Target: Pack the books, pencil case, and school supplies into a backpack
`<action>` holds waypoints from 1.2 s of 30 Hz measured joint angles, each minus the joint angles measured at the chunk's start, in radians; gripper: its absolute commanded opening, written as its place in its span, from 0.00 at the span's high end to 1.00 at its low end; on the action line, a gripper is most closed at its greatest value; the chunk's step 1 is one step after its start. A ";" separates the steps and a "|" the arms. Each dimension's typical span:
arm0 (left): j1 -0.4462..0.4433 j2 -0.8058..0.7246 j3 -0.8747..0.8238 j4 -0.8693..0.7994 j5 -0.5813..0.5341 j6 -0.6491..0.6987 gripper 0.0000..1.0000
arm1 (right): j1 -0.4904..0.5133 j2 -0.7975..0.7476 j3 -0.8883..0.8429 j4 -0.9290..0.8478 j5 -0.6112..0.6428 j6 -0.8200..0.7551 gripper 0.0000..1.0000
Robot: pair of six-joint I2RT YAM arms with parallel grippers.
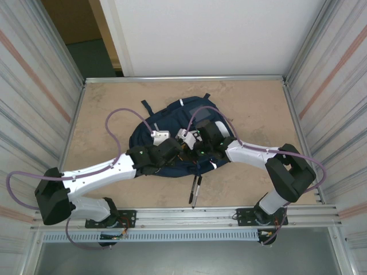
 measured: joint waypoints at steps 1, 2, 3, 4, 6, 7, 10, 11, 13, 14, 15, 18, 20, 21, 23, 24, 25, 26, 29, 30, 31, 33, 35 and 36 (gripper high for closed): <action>0.000 -0.011 -0.005 0.001 -0.001 0.013 0.91 | 0.000 0.000 -0.002 0.003 -0.001 0.000 1.00; 0.002 -0.034 -0.020 0.014 0.000 0.033 0.95 | 0.000 0.000 -0.005 0.008 -0.003 -0.001 1.00; 0.008 -0.064 -0.045 0.036 0.010 0.058 0.99 | 0.000 -0.001 -0.011 0.018 -0.003 -0.002 1.00; 0.018 -0.093 -0.071 0.054 0.025 0.084 1.00 | 0.000 -0.002 -0.018 0.028 -0.004 -0.003 1.00; 0.060 -0.159 -0.130 0.096 0.077 0.132 1.00 | 0.000 -0.002 -0.031 0.049 -0.010 -0.008 1.00; 0.086 -0.186 -0.151 0.108 0.106 0.148 1.00 | 0.000 -0.002 -0.032 0.050 -0.011 -0.010 1.00; 0.177 -0.285 -0.213 0.155 0.206 0.202 1.00 | 0.006 -0.002 -0.031 0.055 -0.023 -0.019 1.00; 0.196 -0.314 -0.229 0.166 0.233 0.225 1.00 | 0.011 -0.002 -0.031 0.058 -0.026 -0.024 1.00; 0.218 -0.371 -0.260 0.182 0.272 0.281 1.00 | 0.018 -0.002 -0.031 0.058 -0.034 -0.035 1.00; 0.224 -0.400 -0.275 0.190 0.283 0.310 1.00 | 0.019 -0.002 -0.031 0.052 -0.037 -0.042 1.00; 0.226 -0.421 -0.286 0.194 0.287 0.331 1.00 | 0.020 -0.002 -0.029 0.042 -0.040 -0.054 1.00; 0.232 -0.488 -0.329 0.203 0.269 0.373 1.00 | 0.023 -0.003 -0.007 -0.010 -0.040 -0.117 0.98; 0.250 -0.526 -0.362 0.201 0.248 0.387 1.00 | 0.022 -0.007 0.015 -0.062 -0.050 -0.175 0.97; 0.268 -0.535 -0.372 0.196 0.245 0.391 1.00 | 0.019 -0.009 0.028 -0.092 -0.056 -0.200 0.96; 0.325 -0.536 -0.379 0.197 0.269 0.410 0.90 | 0.018 -0.010 0.074 -0.187 -0.059 -0.275 0.97; 0.354 -0.534 -0.379 0.201 0.296 0.424 0.59 | 0.018 -0.010 0.095 -0.224 -0.057 -0.305 0.97; 0.385 -0.533 -0.379 0.212 0.337 0.442 0.31 | 0.018 -0.010 0.119 -0.267 -0.054 -0.339 0.98; 0.409 -0.533 -0.379 0.228 0.387 0.458 0.25 | 0.017 -0.010 0.139 -0.303 -0.052 -0.368 0.98; 0.429 -0.527 -0.375 0.273 0.522 0.467 0.30 | 0.011 -0.010 0.176 -0.374 -0.051 -0.426 0.98; 0.429 -0.519 -0.369 0.279 0.555 0.452 0.35 | 0.010 -0.010 0.181 -0.386 -0.050 -0.436 0.98; 0.429 -0.508 -0.361 0.281 0.586 0.432 0.40 | 0.006 -0.010 0.182 -0.395 -0.049 -0.446 0.98; 0.423 -0.477 -0.342 0.283 0.637 0.375 0.40 | 0.003 -0.010 0.182 -0.401 -0.049 -0.450 0.98; 0.378 -0.450 -0.328 0.284 0.634 0.313 0.41 | -0.007 -0.010 0.182 -0.397 -0.056 -0.443 0.99; 0.330 -0.440 -0.324 0.282 0.615 0.283 0.43 | -0.013 -0.009 0.182 -0.399 -0.062 -0.435 0.99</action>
